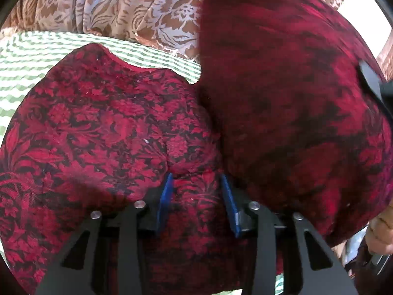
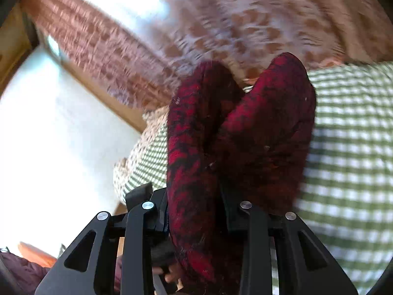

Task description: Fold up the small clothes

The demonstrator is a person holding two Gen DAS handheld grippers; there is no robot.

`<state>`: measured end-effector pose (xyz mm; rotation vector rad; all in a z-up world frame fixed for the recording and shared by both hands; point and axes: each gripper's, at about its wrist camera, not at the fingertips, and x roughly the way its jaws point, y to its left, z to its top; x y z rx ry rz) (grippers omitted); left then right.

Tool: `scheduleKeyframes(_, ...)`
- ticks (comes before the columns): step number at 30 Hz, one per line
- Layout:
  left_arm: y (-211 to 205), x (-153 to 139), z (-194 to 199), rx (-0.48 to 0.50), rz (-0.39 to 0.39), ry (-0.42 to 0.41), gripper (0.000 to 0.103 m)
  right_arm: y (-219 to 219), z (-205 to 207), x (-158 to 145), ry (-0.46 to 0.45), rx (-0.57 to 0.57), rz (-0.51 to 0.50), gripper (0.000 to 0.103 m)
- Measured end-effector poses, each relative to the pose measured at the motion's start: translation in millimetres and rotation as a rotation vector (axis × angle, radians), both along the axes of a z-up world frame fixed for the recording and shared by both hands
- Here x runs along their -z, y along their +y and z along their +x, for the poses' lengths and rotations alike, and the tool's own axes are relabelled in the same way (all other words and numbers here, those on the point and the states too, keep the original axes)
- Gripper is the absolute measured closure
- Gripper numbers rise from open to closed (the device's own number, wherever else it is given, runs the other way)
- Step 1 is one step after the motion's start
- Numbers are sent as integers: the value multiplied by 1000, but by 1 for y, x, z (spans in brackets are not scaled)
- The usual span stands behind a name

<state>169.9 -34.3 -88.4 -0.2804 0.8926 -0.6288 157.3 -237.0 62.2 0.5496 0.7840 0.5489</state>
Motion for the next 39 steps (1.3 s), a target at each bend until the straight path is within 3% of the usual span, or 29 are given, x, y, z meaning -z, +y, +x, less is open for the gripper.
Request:
scheduleKeyframes(4,40,-10,-3,-12,-91,44,77,49,25,-2,6,-33,-118,74)
scheduleKeyframes(6,69,-19,-9,-44,-101,19,77,68,29,-3,-2,-42,-193,74)
scheduleKeyframes(11,155,-34,-11,-158,-148,-18,77,134,24,7,-76,-94,-452,74)
scheduleKeyframes(14,196,-45,-6,-195,-238,-27,76,177,21,29,-118,-138,-614,74)
scheduleKeyframes(17,210,-59,1,-158,-301,-39,73,211,11,52,-183,-177,-749,73)
scheduleKeyframes(21,195,-82,20,-80,-332,-61,58,224,1,58,-248,-175,-840,71)
scheduleKeyframes(25,165,-102,39,-17,-297,-75,50,218,-3,56,-280,-168,-851,71)
scheduleKeyframes(28,138,-109,59,27,-221,-60,44,222,-14,57,-315,-160,-870,70)
scheduleKeyframes(34,94,-95,86,142,-100,62,43,227,-27,58,-372,-156,-913,67)
scheduleKeyframes(35,87,-93,88,157,-74,72,47,227,-29,58,-380,-156,-919,67)
scheduleKeyframes(36,82,-92,87,176,-62,77,65,227,-28,58,-383,-156,-921,67)
scheduleKeyframes(37,75,-93,86,194,-28,77,76,227,-29,58,-389,-155,-922,66)
scheduleKeyframes(39,67,-97,83,201,22,50,87,226,-32,56,-405,-147,-921,62)
